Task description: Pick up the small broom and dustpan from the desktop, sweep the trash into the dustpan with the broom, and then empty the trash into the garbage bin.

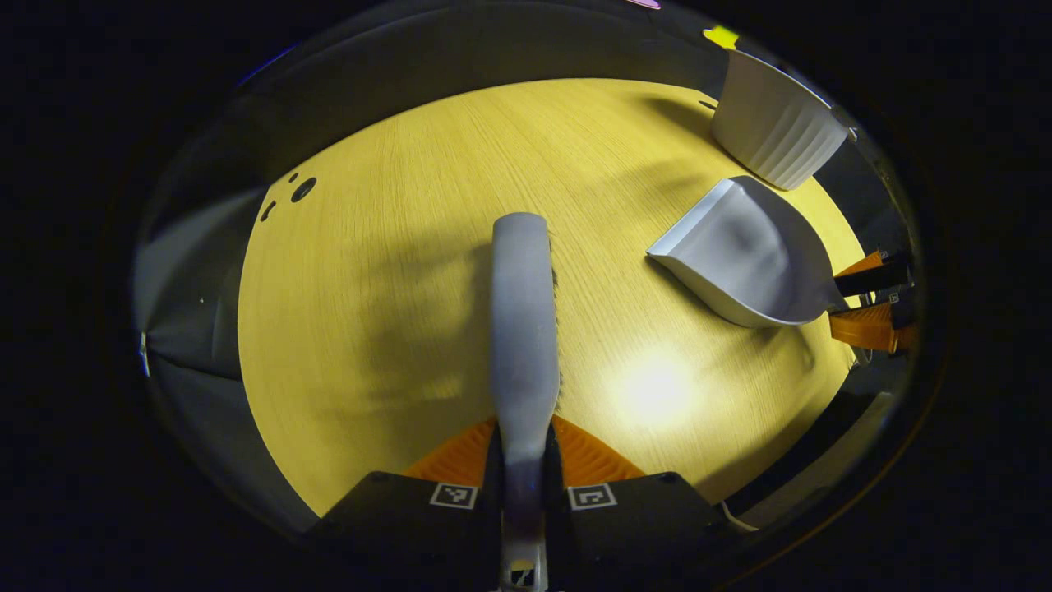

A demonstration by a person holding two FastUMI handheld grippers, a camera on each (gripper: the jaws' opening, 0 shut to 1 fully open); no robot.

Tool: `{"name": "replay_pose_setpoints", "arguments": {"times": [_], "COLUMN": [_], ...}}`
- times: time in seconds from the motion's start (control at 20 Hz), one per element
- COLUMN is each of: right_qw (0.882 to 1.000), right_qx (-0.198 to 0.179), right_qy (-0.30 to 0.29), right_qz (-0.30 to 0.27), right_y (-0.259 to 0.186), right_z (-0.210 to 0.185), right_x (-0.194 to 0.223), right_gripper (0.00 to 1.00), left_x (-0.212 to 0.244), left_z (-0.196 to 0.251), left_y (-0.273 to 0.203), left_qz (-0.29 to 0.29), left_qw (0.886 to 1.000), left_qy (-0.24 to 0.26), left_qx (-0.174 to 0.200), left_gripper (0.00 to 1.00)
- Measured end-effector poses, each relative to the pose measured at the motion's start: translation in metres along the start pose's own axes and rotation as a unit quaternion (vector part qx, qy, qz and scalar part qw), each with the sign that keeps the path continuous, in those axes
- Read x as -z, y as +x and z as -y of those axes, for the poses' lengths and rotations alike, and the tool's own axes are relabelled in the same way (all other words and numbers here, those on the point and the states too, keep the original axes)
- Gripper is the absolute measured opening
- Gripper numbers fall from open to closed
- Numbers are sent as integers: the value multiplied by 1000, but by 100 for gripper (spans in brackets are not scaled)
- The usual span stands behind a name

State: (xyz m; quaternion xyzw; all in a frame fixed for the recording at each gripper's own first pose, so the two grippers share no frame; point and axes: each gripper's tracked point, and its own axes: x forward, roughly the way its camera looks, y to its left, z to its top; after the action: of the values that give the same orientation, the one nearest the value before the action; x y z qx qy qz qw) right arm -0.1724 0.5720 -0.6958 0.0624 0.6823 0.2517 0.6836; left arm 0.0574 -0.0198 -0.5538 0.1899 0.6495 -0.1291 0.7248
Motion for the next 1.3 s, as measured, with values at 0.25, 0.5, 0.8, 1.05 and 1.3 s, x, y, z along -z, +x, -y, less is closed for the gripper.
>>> {"name": "replay_pose_setpoints", "arguments": {"times": [0.25, 0.5, 0.8, 1.05, 1.3], "right_qw": [1000, 999, 999, 998, 997], "right_qx": [-8, -18, -5, 1, 21], "right_qy": [-1, 21, 26, 28, 37], "right_qz": [8, 28, 46, 60, 67], "right_y": [-18, -38, -52, -71, -85], "right_z": [6, 12, 33, 38, 50], "right_x": [-3, -12, -18, -13, -7], "right_gripper": [75, 75, 75, 75, 75], "left_x": [-3, -4, -13, -21, -24], "left_z": [-3, -1, -10, -20, -10], "left_y": [-8, -22, -58, -94, -116], "left_qz": [6, 12, 42, 91, 151], "left_qw": [1000, 1000, 998, 993, 985], "left_qy": [14, 20, 20, 12, -7], "left_qx": [-11, -20, -43, -77, -87], "left_gripper": [31, 57, 71, 81, 83]}}
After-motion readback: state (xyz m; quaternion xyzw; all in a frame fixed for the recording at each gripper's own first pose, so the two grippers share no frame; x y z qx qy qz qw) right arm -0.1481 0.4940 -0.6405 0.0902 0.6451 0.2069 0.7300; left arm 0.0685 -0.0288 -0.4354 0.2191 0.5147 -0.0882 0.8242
